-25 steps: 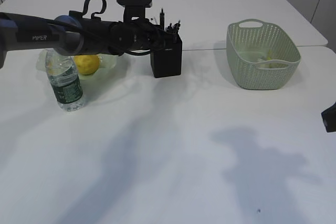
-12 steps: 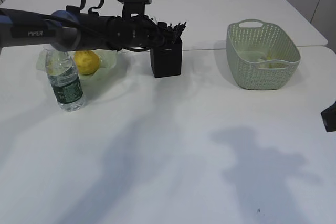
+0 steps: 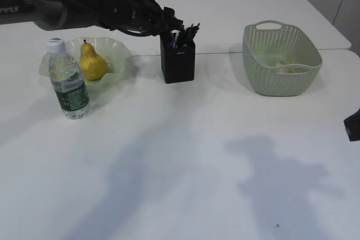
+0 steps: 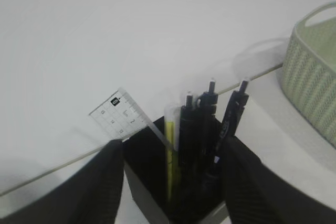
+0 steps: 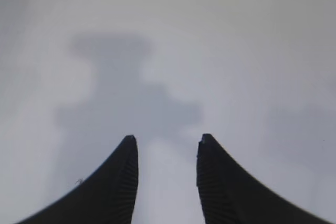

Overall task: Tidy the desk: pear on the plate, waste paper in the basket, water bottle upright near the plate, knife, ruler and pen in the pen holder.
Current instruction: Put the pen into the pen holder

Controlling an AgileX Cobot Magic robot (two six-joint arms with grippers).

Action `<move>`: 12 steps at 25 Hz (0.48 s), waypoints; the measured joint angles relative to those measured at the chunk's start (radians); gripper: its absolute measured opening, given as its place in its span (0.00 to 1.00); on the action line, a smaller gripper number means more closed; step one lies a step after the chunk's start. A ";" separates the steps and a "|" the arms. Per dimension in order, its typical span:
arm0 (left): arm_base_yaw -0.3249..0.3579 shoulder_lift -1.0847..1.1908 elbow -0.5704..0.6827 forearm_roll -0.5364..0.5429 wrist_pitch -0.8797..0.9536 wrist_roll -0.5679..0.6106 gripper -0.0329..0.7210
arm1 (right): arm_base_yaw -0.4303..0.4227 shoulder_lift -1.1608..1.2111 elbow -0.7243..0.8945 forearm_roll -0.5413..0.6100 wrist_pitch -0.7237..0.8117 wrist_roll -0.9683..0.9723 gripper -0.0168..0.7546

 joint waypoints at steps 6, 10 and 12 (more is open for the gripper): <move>0.000 -0.056 0.000 0.047 0.036 0.000 0.56 | 0.000 0.000 0.000 0.000 0.000 0.000 0.43; 0.002 -0.101 0.000 0.051 0.036 0.000 0.52 | 0.000 0.000 0.000 0.000 0.000 0.000 0.43; 0.002 -0.119 0.000 0.051 0.036 0.000 0.51 | 0.000 0.000 0.000 0.000 0.000 0.000 0.43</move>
